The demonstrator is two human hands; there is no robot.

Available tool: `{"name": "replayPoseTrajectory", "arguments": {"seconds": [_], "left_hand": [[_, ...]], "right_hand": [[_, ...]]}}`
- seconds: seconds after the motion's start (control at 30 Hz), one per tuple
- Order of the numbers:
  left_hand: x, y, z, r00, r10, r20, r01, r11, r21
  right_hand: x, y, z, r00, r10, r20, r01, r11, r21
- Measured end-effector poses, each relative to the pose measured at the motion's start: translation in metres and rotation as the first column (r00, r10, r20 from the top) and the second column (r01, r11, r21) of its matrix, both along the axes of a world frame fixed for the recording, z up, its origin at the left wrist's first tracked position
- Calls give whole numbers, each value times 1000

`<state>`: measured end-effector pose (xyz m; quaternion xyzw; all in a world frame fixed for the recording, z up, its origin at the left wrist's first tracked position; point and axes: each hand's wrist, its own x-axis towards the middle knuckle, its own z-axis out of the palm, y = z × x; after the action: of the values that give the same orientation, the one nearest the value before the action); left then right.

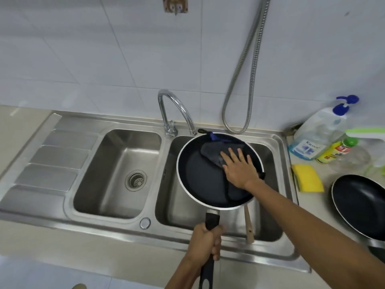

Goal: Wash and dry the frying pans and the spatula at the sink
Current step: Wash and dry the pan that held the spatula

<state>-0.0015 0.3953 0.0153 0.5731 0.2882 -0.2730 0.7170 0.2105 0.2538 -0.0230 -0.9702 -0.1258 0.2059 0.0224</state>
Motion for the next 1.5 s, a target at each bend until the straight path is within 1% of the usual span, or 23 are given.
{"name": "replayPoseTrajectory", "arguments": {"seconds": [0.07,0.1,0.2,0.27,0.33,0.4,0.47,0.53,0.6,0.7,0.8,0.83,0.9,0.97,1.07,1.1,1.13,1.17,1.23,1.3,1.37,1.43,1.5], "left_hand": [[8,-3,-1,1000,-21,-8,21,1000,8],[13,-4,-2,999,-43,-13,43,999,21],[21,-4,0,990,-135,-33,137,988,74],[22,-4,3,985,-173,-17,174,982,74],[22,-7,9,983,-182,1,182,981,73],[21,-12,15,986,-168,9,167,984,68],[20,-13,19,986,-164,25,161,984,75],[17,-10,20,985,-166,45,162,983,86],[15,-7,21,987,-151,51,146,985,88],[14,-3,15,989,-141,38,137,987,80],[10,-1,10,982,-183,53,176,978,113],[8,-1,9,978,-203,55,195,973,127],[7,0,8,967,-246,62,233,958,165],[10,3,11,947,-314,67,294,931,215],[19,12,14,923,-379,64,348,896,277],[21,15,15,925,-374,62,343,894,288],[22,16,17,930,-363,60,332,898,287],[21,17,20,933,-355,57,328,905,272],[15,15,25,938,-343,45,325,918,226],[9,17,27,947,-317,45,304,934,187],[8,22,29,957,-284,55,270,945,182],[10,30,29,959,-272,74,255,949,188],[11,36,28,957,-280,71,263,947,184]], "right_hand": [[-30,-17,12,990,-36,-139,38,999,17],[-48,-17,21,981,-14,-193,22,999,38],[-87,4,49,946,35,-322,55,962,267],[-88,28,60,945,70,-319,64,918,391],[-69,49,59,959,78,-272,50,899,434],[-41,64,48,981,99,-165,-24,913,407],[-8,64,37,997,73,-27,-60,945,322],[23,42,33,995,-5,101,-19,973,231],[36,3,27,983,-86,163,62,987,148],[10,-46,18,979,-109,174,101,993,57],[-58,-54,28,986,-155,58,152,987,55],[-83,-49,36,986,-167,-2,166,983,83],[-123,-29,48,991,-104,-85,118,976,184],[-137,-6,52,993,-58,-105,94,921,379],[-111,30,50,993,-94,-72,118,771,626],[-96,40,48,991,-119,-65,132,734,666],[-78,49,44,989,-139,-57,141,722,677],[-59,55,41,988,-153,-30,134,732,668],[-22,54,31,977,-198,81,110,789,605],[5,28,19,944,-245,223,116,875,471],[12,-12,6,925,-172,339,80,959,271],[2,-43,-4,924,-83,372,37,991,130],[-21,-52,-11,938,-113,328,82,991,106]]}}
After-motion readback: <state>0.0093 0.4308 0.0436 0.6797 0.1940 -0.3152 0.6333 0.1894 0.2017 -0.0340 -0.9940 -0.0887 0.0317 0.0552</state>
